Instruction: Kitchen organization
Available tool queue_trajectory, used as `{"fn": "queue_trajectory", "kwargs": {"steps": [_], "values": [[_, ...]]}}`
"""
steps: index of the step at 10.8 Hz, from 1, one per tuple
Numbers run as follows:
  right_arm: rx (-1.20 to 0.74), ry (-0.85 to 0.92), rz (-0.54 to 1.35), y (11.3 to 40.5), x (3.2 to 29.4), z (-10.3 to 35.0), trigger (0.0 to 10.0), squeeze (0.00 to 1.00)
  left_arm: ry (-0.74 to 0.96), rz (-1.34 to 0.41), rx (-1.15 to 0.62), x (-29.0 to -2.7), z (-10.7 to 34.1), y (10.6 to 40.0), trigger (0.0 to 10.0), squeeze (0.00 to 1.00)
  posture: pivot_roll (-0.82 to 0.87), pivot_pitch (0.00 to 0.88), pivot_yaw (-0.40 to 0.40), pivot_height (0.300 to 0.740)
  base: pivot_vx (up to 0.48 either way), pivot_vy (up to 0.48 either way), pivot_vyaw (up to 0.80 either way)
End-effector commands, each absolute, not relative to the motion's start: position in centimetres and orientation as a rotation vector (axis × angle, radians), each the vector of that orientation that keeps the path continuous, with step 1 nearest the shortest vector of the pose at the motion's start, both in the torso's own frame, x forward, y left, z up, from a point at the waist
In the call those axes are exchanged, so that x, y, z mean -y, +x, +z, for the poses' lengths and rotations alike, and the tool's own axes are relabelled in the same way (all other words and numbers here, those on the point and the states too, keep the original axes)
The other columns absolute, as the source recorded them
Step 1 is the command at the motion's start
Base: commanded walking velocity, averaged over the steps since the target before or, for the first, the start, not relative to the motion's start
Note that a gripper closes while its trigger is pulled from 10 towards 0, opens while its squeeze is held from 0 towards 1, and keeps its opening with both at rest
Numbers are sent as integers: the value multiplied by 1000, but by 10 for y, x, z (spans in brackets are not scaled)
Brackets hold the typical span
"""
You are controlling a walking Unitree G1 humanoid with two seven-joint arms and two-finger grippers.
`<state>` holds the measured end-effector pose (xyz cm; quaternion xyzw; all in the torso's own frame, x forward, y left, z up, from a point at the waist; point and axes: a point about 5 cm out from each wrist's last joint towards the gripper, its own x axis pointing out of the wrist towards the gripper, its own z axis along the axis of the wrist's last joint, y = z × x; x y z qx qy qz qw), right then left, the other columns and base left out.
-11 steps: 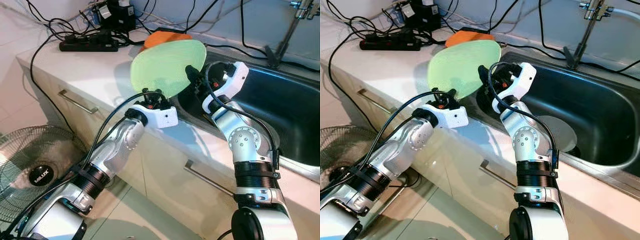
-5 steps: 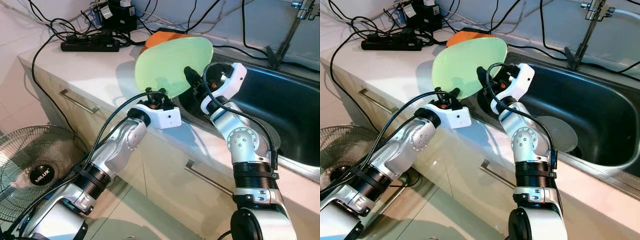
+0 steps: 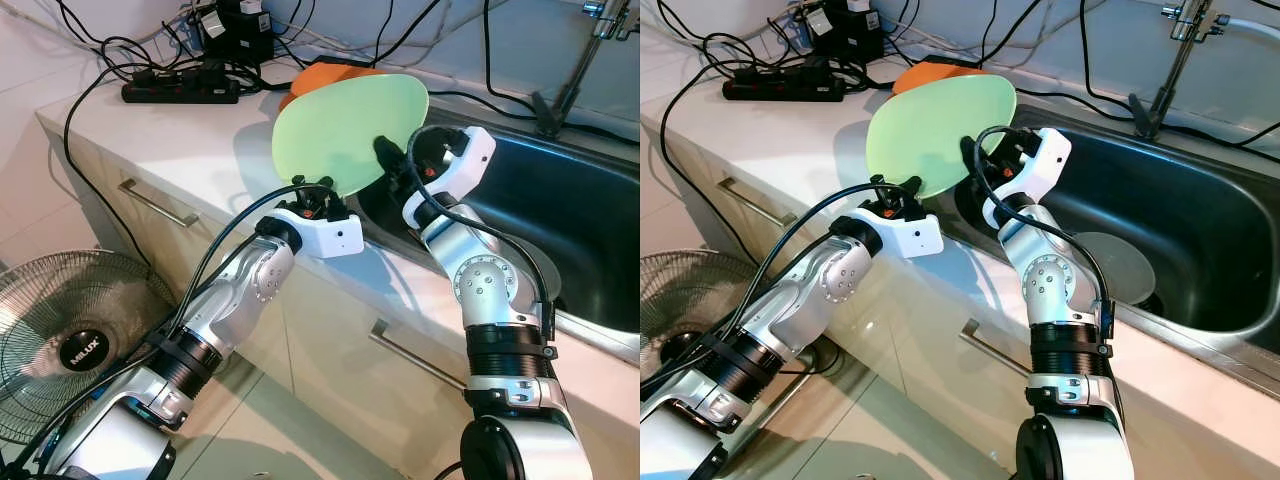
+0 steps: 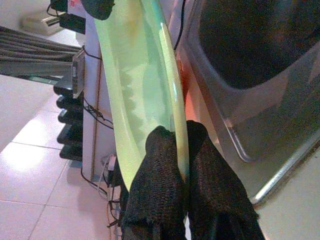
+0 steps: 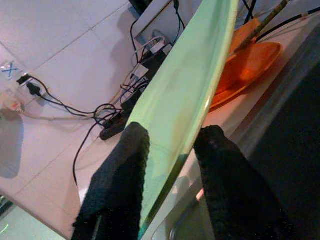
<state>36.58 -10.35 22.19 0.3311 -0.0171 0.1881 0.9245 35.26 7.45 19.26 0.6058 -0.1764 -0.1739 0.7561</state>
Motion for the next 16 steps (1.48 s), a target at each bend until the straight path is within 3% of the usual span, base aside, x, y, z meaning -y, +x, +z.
{"fn": "queue_trajectory", "kwargs": {"steps": [1,11,12,13,16], "values": [[38,683,381,365,103,221,0,0,1331,-381,442,-69,199,349,10000,0,177,31,25,740,0,0,0],[8,673,411,363,95,217,0,0,1396,-363,493,-67,204,350,10000,0,178,47,23,740,0,0,0],[-2,669,412,363,94,215,0,0,1399,-362,503,-67,206,350,10000,655,178,50,22,740,0,0,0],[-6,668,411,363,94,215,0,0,1387,-367,503,-66,206,350,10000,1000,178,50,22,740,0,0,0],[-16,669,381,364,94,210,0,0,1384,-342,540,-65,212,349,10000,1000,181,49,23,740,0,0,0]]}}
